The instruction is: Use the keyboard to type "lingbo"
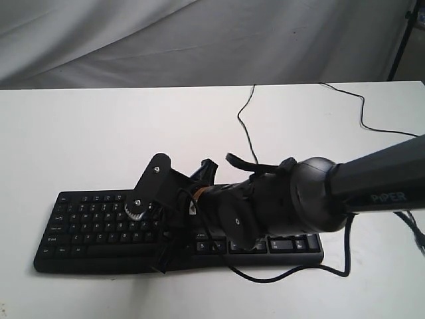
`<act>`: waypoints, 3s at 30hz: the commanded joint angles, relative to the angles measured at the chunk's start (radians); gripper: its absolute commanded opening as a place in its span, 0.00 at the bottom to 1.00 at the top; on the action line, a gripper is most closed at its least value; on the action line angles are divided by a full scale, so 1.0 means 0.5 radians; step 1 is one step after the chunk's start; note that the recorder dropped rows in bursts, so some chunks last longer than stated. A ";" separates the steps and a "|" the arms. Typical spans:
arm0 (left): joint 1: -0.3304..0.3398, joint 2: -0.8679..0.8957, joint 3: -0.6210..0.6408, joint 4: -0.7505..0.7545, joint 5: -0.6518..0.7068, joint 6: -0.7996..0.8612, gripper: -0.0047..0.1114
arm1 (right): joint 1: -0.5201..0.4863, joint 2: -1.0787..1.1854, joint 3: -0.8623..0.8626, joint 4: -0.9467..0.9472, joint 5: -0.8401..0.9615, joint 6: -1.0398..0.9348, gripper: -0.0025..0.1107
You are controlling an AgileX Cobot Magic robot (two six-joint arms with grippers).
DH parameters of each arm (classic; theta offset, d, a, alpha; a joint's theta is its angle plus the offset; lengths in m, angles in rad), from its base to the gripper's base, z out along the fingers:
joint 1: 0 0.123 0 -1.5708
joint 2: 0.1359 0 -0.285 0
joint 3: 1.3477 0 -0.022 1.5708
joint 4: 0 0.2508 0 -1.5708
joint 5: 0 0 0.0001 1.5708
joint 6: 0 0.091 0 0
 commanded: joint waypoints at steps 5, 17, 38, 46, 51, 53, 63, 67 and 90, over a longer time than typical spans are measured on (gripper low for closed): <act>-0.008 0.006 0.010 -0.001 -0.009 -0.005 0.05 | -0.014 -0.014 -0.071 -0.024 0.019 -0.002 0.02; -0.008 0.006 0.010 -0.001 -0.009 -0.005 0.05 | -0.014 0.056 -0.180 -0.065 0.018 0.014 0.02; -0.008 0.006 0.010 -0.001 -0.009 -0.005 0.05 | 0.008 0.130 -0.180 -0.065 -0.089 0.014 0.02; -0.008 0.006 0.010 -0.001 -0.009 -0.005 0.05 | 0.031 0.138 -0.180 -0.065 -0.085 0.054 0.02; -0.008 0.006 0.010 -0.001 -0.009 -0.005 0.05 | 0.028 0.156 -0.180 -0.065 -0.089 0.053 0.02; -0.008 0.006 0.010 -0.001 -0.009 -0.005 0.05 | 0.028 0.163 -0.180 -0.065 -0.089 0.053 0.02; -0.008 0.006 0.010 -0.001 -0.009 -0.005 0.05 | 0.028 0.174 -0.180 -0.065 -0.097 0.053 0.02; -0.008 0.006 0.010 -0.001 -0.009 -0.005 0.05 | 0.028 0.193 -0.180 -0.065 -0.097 0.053 0.02; -0.008 0.006 0.010 -0.001 -0.009 -0.005 0.05 | 0.024 0.049 -0.205 -0.065 0.072 0.050 0.02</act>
